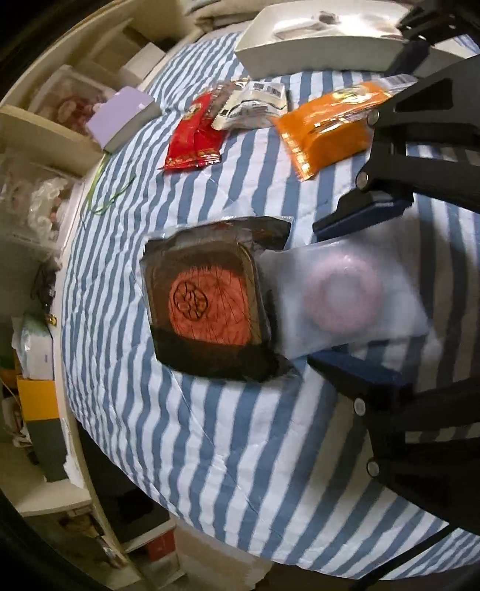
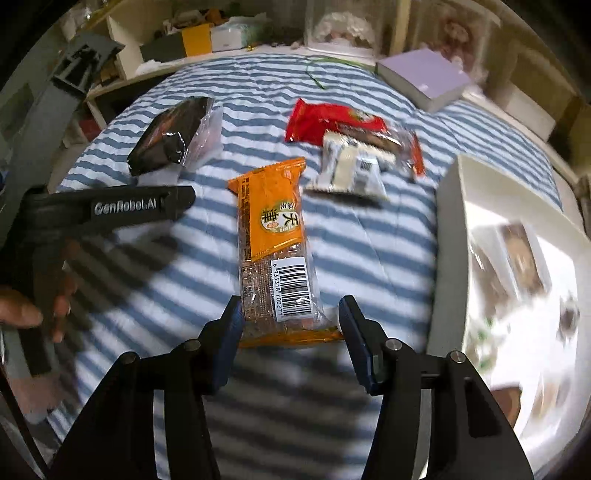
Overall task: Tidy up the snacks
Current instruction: 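Grasp the pink ring cake bag with the left gripper while the right gripper grasps the orange bread bag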
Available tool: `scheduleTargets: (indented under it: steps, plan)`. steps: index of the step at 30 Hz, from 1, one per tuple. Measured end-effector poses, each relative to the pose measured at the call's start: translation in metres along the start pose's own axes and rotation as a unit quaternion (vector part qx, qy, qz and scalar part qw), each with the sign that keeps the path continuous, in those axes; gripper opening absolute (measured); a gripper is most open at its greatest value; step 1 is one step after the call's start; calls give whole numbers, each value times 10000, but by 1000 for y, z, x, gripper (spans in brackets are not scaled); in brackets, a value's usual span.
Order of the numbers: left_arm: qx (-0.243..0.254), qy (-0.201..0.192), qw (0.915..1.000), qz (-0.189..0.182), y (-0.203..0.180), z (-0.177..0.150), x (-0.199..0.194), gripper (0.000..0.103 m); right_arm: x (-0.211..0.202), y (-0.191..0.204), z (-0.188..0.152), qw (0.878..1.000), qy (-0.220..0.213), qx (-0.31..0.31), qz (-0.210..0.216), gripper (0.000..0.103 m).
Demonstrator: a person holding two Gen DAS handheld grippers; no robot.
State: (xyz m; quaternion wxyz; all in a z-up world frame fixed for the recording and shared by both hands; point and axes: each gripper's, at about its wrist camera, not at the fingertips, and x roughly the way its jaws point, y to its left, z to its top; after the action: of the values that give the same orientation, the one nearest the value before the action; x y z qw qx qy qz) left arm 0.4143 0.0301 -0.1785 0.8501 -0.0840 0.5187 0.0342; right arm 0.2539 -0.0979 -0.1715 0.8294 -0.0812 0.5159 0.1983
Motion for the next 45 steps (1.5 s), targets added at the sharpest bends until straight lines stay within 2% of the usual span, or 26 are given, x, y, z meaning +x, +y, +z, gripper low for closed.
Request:
scheduleTargets:
  steps: [2,11,14,16,19,21,23,27,34,36,41,43,45]
  plan:
    - [-21,92,10000,-14,4,1,-4,52,-7,2,-8,9998,87,154,94,54]
    - [312,605,9968,-421,19,-11,-28,50,-26,25,-49,9974,564,242,371,53]
    - [724,824,9929,-471,16,-21,-41,50,-29,29,-63,9956,770,154,515,47]
    - [990,1023,9885,-517,10,-29,-44,50,-33,31,-68,9953,815,35,523,47]
    - [1105,1179,9856,-494,4,-35,-47,52,-35,27,-66,9962,692,34,526,52]
    - [892,1194,9876,-487,8,-37,-49,56,-36,21,-62,9964,595,165,584,72]
    - [595,1227,9890,-572,14,-38,-49,64,-37,17,-59,9964,485,199,665,79]
    - [289,1188,9910,-551,18,-39,-48,65,-35,17,-48,9974,304,124,634,79]
    - [506,1117,9920,-284,2,-46,-40,62,-13,22,-37,9971,397,26,651,79]
    - [603,1083,9921,-188,0,-46,-39,54,-8,22,-34,9969,433,52,648,74]
    - [644,1028,9926,-95,-2,-46,-40,49,0,21,-29,9959,457,190,760,69]
    - [612,1001,9931,-85,-2,-45,-43,48,4,21,-28,9956,491,193,772,60]
    - [573,917,9941,-131,-3,-44,-48,48,7,21,-27,9948,542,237,833,41]
